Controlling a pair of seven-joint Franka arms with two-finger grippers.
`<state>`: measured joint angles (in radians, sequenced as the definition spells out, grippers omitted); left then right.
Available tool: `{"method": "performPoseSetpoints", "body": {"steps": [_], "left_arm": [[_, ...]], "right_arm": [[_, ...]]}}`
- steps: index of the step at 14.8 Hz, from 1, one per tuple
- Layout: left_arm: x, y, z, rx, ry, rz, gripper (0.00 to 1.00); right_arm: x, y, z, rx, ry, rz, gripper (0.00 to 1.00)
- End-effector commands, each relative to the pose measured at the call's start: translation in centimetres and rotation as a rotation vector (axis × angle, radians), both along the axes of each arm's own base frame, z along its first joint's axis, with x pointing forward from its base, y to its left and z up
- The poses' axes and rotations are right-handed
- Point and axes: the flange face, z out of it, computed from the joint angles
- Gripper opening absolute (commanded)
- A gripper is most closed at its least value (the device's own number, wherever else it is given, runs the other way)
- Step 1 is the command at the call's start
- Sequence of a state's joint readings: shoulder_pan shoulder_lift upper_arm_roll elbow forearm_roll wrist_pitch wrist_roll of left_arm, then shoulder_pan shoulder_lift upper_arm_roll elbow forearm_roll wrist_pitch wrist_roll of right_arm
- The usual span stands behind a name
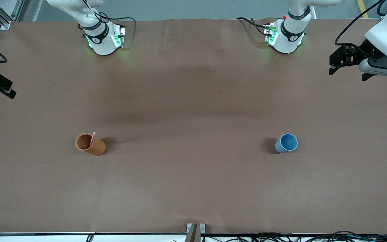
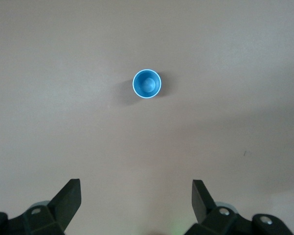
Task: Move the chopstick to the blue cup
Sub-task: 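Move the left gripper down toward the blue cup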
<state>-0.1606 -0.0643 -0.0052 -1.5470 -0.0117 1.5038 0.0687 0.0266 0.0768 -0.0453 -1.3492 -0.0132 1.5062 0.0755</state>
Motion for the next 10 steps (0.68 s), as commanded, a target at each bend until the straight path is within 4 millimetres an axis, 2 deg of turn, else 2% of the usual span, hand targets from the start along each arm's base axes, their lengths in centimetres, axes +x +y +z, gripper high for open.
{"method": "performPoseSetpoints", "body": {"steps": [1,6,7,8,10], "left_arm": [[0.1,0.2,0.6,-0.010,0.009,0.008,1.00],[0.3,0.2,0.4,-0.008,0.012,0.006,1.00],[0.6,0.3,-0.5,-0.007,0.030,0.009,1.00],[1.2,1.3,-1.9,-0.008,0.058,0.026,1.00],[3.8,2.1,-6.1,-0.017,0.099,0.047,1.00]], "right_arm": [[-0.2,0.3,-0.1,0.009,0.005,-0.001,1.00],[-0.3,0.4,-0.1,0.010,0.008,0.002,1.00],[-0.3,0.4,-0.1,0.010,0.008,0.002,1.00],[-0.3,0.4,-0.1,0.010,0.008,0.002,1.00],[-0.3,0.4,-0.1,0.010,0.008,0.002,1.00]]}}
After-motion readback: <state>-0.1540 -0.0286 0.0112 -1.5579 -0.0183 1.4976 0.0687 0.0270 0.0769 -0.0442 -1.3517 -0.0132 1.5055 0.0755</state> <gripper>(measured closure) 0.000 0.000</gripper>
